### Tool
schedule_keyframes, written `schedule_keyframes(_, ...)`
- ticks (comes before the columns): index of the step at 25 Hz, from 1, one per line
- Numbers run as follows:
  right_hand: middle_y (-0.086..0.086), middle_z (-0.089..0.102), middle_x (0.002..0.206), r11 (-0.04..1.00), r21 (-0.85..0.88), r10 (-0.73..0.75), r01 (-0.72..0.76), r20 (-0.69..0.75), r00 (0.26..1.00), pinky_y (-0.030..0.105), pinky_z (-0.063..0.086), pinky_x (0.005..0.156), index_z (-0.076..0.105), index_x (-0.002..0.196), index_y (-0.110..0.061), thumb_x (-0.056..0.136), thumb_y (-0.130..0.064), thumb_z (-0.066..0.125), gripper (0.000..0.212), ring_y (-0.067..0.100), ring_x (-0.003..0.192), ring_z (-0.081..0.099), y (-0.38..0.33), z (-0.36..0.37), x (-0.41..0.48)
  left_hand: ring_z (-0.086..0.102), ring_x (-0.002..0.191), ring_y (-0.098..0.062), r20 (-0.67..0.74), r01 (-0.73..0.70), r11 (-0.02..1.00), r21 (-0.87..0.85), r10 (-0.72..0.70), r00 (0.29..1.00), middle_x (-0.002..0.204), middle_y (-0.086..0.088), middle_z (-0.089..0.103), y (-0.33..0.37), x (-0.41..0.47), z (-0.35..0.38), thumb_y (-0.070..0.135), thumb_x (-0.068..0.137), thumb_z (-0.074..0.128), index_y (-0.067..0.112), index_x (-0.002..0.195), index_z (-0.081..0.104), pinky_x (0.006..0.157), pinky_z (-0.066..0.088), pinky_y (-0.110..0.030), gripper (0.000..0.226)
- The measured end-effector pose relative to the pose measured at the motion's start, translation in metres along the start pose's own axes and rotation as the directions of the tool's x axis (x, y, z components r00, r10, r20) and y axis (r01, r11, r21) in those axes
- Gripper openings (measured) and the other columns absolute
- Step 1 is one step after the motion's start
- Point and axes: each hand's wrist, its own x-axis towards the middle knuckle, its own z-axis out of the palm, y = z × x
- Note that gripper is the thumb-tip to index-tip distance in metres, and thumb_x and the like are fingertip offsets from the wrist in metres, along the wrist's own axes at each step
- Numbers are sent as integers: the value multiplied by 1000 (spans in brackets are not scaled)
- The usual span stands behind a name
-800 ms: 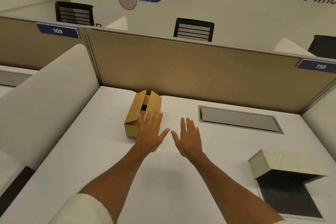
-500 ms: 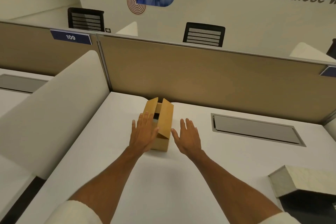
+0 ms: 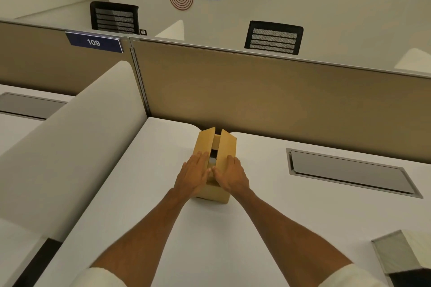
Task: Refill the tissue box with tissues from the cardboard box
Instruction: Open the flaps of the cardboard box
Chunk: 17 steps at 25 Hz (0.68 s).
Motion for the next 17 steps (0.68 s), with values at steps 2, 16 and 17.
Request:
schedule_keyframes(2,10,38,146,1000,20,19,-19,25,1000,45,45,100,27,143,-14,91,-55,46,69,30,128,46,2,2,2,15,150,-22,10,-4,1000,-1,4,1000,163,-1,12,-2,2,3,38,102,31,21,153,12,121,18,-44,58)
schedule_keyframes(16,13,51,140,913,406,140,-37,-229,963,45,47,101,38,142,-13,98,-24,48,46,30,124,53,78,-23,-7,59,118,-34,-363,264,958,-110,-286,887,138,-14,55,-42,-11,-18,18,98,49,10,147,33,98,49,-45,52)
schedule_keyframes(17,12,46,145,935,352,122,-33,-233,965,47,44,105,34,145,-14,97,-22,49,51,31,129,48,85,-23,-7,59,117,-34,-341,291,952,-90,-304,890,137,-14,54,-47,-12,-17,21,96,53,9,146,33,100,49,-47,55)
